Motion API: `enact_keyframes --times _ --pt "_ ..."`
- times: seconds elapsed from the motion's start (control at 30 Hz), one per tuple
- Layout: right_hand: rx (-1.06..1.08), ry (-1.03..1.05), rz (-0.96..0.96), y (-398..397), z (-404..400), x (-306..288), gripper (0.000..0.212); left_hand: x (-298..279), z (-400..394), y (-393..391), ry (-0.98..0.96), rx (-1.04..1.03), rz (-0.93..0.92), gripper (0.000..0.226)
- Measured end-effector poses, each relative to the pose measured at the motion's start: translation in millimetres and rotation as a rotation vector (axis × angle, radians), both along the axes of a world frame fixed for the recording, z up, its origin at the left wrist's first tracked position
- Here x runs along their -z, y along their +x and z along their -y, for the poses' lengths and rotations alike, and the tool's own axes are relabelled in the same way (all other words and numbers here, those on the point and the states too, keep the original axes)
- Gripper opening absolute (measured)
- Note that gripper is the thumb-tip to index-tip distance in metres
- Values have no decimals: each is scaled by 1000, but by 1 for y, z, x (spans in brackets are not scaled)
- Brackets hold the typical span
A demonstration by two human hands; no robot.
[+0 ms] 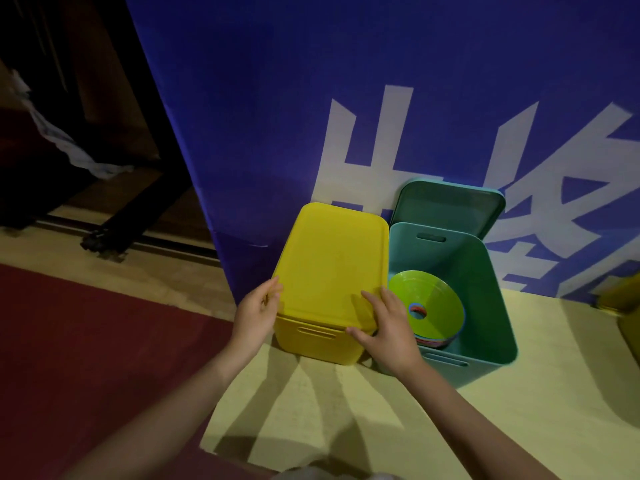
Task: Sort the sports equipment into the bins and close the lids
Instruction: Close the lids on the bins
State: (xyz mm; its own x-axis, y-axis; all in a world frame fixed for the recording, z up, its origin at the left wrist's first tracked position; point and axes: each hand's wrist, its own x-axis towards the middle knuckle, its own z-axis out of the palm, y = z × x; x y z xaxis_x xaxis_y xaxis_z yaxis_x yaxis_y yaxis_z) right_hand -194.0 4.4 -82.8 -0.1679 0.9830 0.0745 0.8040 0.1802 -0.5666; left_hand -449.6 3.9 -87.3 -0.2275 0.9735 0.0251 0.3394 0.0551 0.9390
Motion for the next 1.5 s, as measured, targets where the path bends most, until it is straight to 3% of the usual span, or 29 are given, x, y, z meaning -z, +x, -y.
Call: enact_keyframes --times 0.1,0.2,0.37,0.5,0.63,0.83,0.93,1.13,1.5 --pt "-50 43 36 3 -4 0 70 5 -1 0 8 31 -116 44" --pt "-93 66 118 6 -6 2 65 5 -7 -3 -25 -31 -86 45" --pt "-106 130 165 8 -6 2 76 -5 -25 -4 -122 -40 -100 40" --pt "8 148 -83 4 -3 0 69 -13 -28 2 -111 -74 -37 38" --pt "165 25 -326 -9 -2 -7 83 -24 -30 15 -96 -116 -2 43" --pt "390 -1 -568 -26 -1 -16 58 -40 -32 27 -117 -193 49 51" --pt "353 55 -516 -25 5 -16 58 -32 -23 19 -94 -190 4 51" --pt "258 60 -235 -19 21 9 54 6 3 15 -61 -177 -74 47" --pt "255 31 -10 -21 -1 6 49 -4 -33 14 -93 -120 -178 47"
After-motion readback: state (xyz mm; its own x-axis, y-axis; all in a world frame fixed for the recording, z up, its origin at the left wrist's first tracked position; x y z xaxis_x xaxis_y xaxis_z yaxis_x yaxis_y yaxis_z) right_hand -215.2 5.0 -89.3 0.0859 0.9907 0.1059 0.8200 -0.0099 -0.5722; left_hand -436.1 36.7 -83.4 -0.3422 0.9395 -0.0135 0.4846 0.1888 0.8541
